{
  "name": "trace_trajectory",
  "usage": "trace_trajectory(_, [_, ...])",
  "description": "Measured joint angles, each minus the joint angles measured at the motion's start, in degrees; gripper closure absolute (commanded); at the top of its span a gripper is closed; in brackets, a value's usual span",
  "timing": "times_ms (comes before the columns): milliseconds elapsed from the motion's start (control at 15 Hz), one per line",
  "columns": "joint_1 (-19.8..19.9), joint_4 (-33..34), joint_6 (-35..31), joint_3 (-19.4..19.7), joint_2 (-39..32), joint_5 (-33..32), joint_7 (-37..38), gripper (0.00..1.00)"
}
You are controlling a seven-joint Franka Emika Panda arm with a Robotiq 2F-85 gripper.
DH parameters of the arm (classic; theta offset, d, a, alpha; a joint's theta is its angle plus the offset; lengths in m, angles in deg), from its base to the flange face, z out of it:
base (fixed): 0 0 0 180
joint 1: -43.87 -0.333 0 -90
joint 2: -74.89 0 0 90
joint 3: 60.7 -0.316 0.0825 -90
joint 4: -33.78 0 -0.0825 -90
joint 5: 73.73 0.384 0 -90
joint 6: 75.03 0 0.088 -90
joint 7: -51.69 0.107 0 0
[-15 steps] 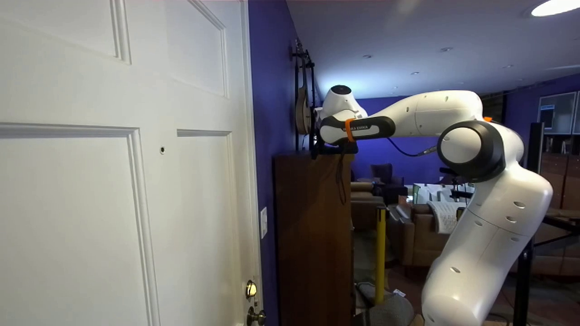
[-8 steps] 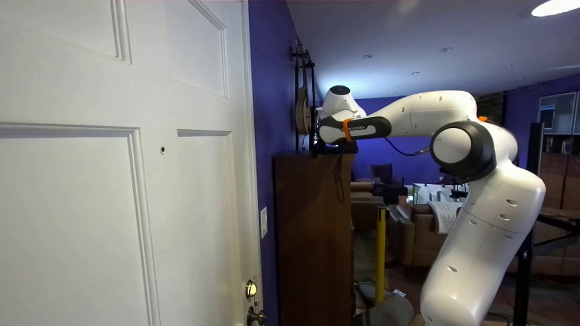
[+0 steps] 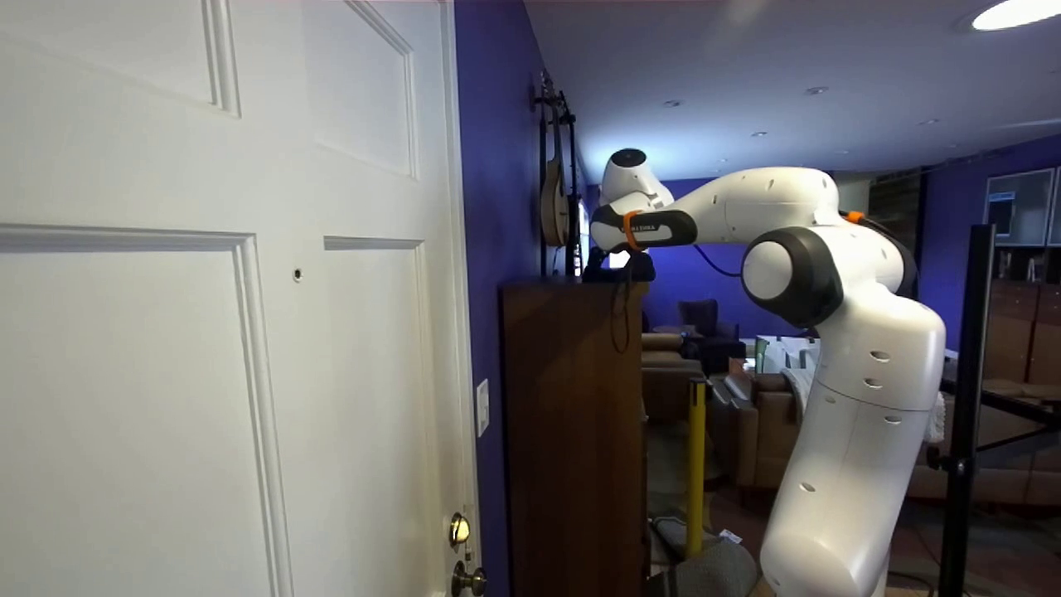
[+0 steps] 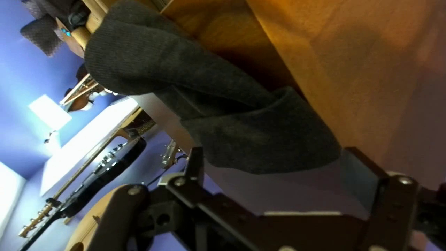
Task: Hang the head sock on the nail on the door
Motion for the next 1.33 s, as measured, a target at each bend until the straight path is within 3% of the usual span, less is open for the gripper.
trace_trajectory(467, [1.2,7.0,8.0,1.3,-5.8,7.0,-2.5,0.00])
trace_trajectory(1200, [3.7,12.0,9.3,2.0,-10.5,16.7,-22.4,0.00])
trace_trajectory(1267, [4.0,12.5,9.8,2.0,-10.8,17.6,-24.5,0.03])
trace_trajectory(1333, [4.3,13.0,10.4,2.0,-11.2,18.4,-26.5,0.22])
